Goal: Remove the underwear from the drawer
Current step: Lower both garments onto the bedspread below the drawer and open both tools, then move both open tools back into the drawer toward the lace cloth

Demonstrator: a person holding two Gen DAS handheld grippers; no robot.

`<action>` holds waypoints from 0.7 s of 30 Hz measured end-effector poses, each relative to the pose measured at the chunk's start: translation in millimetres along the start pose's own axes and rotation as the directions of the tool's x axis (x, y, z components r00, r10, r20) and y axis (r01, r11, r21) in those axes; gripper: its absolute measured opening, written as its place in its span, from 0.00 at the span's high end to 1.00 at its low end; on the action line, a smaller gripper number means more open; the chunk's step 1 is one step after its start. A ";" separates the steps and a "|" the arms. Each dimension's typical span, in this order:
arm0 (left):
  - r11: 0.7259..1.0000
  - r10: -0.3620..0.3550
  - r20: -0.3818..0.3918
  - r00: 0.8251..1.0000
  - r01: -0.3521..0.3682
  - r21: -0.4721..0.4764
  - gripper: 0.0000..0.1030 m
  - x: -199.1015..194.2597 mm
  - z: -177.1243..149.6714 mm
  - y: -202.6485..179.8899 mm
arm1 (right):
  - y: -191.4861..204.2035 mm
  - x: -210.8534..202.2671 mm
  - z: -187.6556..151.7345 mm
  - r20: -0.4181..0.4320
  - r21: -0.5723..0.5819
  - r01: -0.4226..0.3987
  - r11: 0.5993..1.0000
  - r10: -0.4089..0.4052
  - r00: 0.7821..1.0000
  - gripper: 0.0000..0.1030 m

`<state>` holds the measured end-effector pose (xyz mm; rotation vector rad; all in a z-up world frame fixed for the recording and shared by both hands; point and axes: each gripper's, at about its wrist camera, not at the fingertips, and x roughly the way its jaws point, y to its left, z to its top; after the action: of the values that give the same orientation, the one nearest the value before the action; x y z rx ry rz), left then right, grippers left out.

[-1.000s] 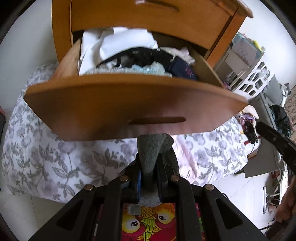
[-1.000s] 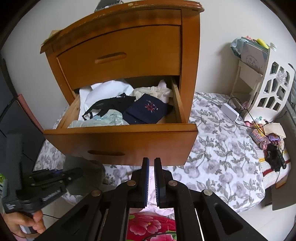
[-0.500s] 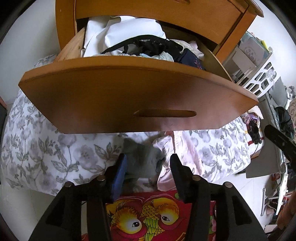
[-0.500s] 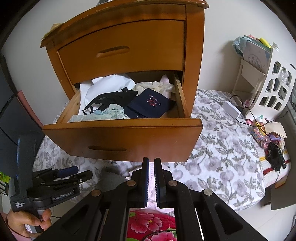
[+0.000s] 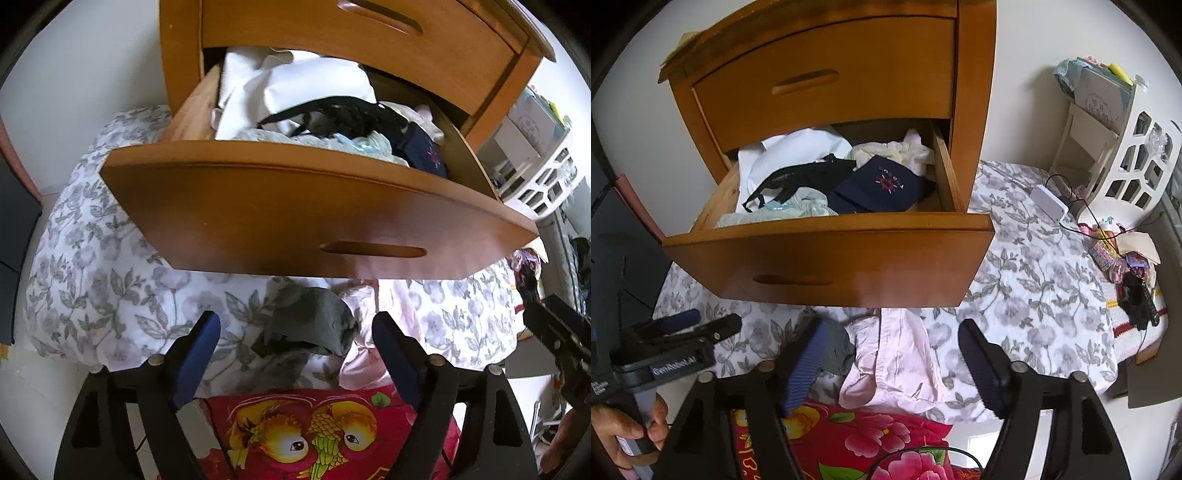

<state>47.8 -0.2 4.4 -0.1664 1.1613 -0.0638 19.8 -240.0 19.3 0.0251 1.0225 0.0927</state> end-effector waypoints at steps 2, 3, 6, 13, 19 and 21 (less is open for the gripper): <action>1.000 0.006 0.007 1.000 -0.006 -0.007 0.14 -1.9 0.7 2.9 | -0.8 0.3 -0.6 0.002 0.005 0.000 1.000 0.000 1.000 0.08; 1.000 0.009 0.011 1.000 -0.009 -0.012 0.13 -2.3 0.9 3.6 | -1.4 0.3 -0.6 0.006 0.007 0.002 1.000 -0.002 1.000 0.04; 1.000 0.015 0.035 0.999 -0.014 -0.022 0.09 -4.8 1.9 6.4 | -4.1 -1.1 -1.0 0.020 0.018 0.008 1.000 -0.008 1.000 0.00; 1.000 0.028 0.112 0.993 -0.027 -0.014 0.07 -14.9 4.2 7.5 | -11.1 -4.4 -0.3 0.066 0.049 0.011 0.999 -0.014 0.998 0.00; 1.000 -0.001 0.129 0.992 -0.001 0.011 0.07 -20.9 5.0 3.7 | -7.8 -7.5 1.9 0.101 0.028 0.007 1.000 -0.009 0.995 0.00; 1.000 -0.006 0.139 0.990 0.003 0.021 0.07 -24.1 5.0 0.8 | -7.2 -7.1 1.9 0.101 0.028 0.004 1.000 -0.007 0.995 0.00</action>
<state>42.8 4.4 28.1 -0.1526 1.0209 -0.0673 18.2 -247.7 25.8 0.0514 0.9226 0.0716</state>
